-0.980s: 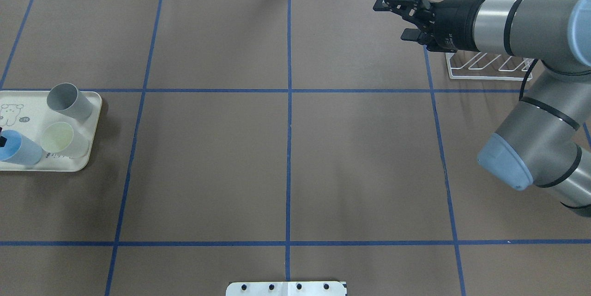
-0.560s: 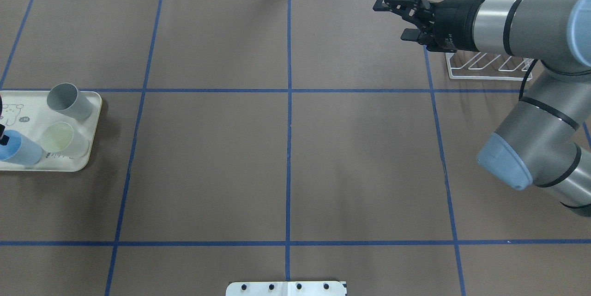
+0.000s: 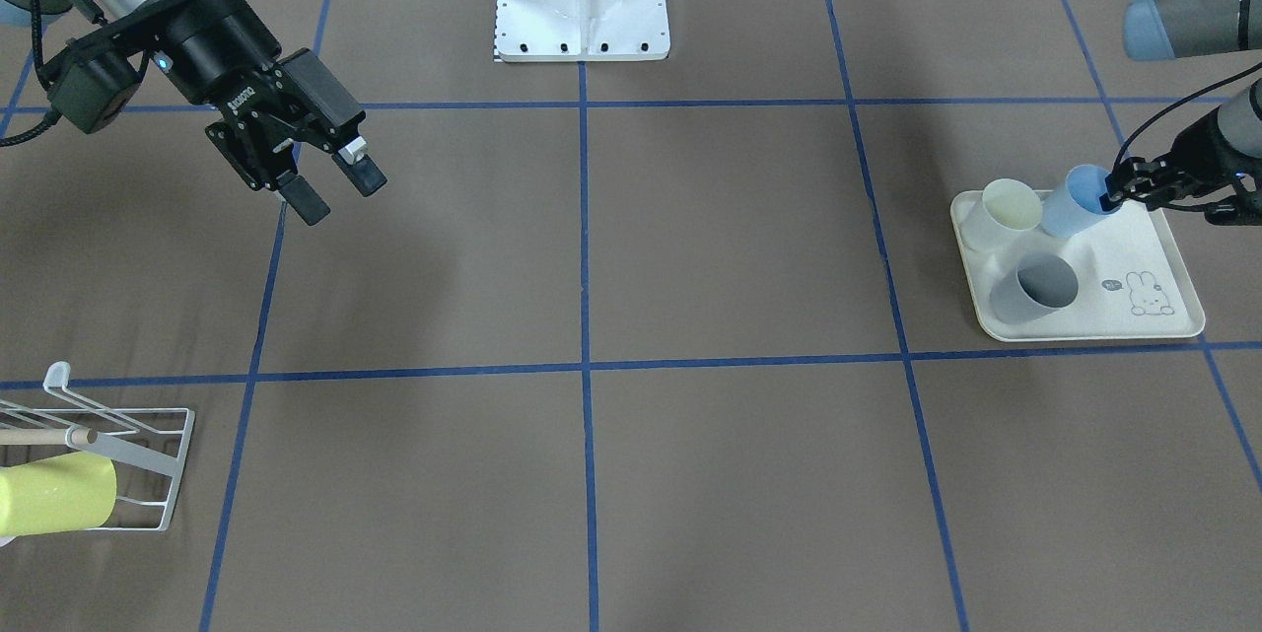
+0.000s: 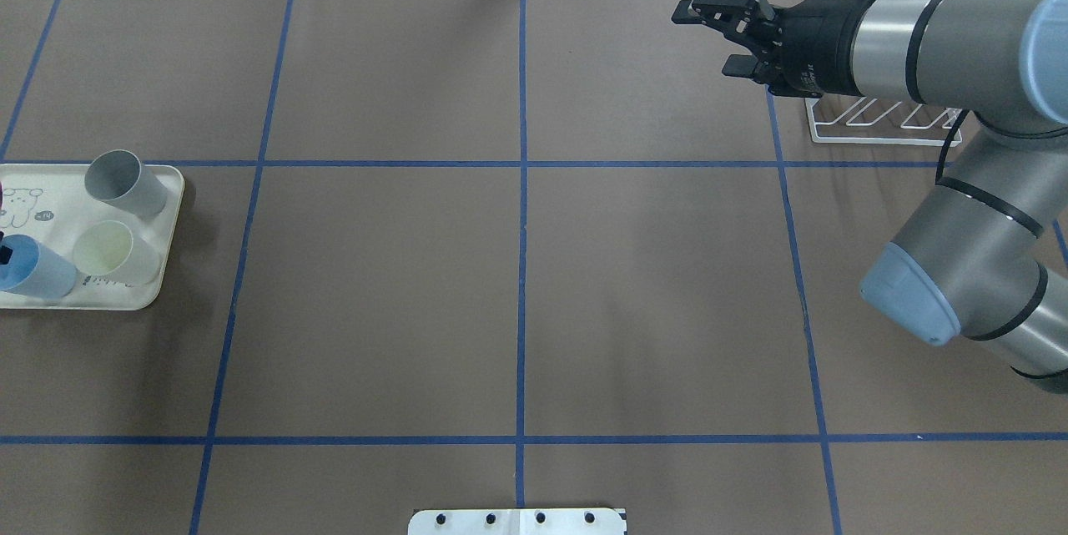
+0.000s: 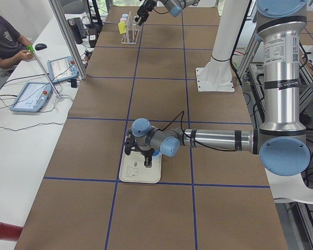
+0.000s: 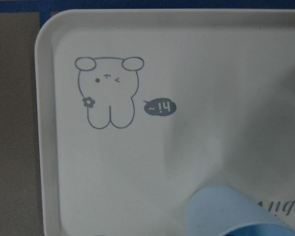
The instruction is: Transfer IKEA cup to right arm and place on rack
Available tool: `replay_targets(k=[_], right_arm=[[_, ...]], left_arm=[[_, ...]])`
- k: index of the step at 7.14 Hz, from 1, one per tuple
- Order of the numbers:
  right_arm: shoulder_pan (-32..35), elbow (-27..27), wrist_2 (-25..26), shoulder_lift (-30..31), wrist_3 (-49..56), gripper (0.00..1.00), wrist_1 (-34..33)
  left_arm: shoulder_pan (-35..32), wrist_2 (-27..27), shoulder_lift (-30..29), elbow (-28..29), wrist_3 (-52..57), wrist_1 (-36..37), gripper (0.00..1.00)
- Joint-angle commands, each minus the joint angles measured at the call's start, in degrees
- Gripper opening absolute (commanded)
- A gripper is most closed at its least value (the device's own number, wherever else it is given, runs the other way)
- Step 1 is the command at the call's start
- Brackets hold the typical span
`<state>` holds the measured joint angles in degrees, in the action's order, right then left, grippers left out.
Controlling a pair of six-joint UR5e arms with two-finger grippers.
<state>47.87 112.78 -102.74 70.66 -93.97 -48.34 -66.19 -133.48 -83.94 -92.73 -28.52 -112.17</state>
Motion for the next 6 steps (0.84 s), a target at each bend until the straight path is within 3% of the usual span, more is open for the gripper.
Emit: replay_targets(k=[1, 3, 5, 6], right_arm=[[-0.06, -0.02, 0.0, 0.0, 0.18, 1.0, 0.0], [-0.06, -0.28, 0.0, 0.0, 0.54, 1.0, 0.08], [-0.06, -0.37, 0.0, 0.0, 0.54, 1.0, 0.08], [0.03, -0.8, 0.0, 0.09, 0.54, 1.0, 0.87]], left_arm=[[-0.08, -0.38, 0.01, -0.96, -0.13, 0.11, 0.0], [-0.78, -4.04, 0.36, -1.14, -0.13, 0.28, 0.0], [-11.09, -4.78, -0.16, -1.75, 0.39, 2.9, 0.0], [-12.89, -4.78, -0.52, -2.97, 0.48, 5.1, 0.0]])
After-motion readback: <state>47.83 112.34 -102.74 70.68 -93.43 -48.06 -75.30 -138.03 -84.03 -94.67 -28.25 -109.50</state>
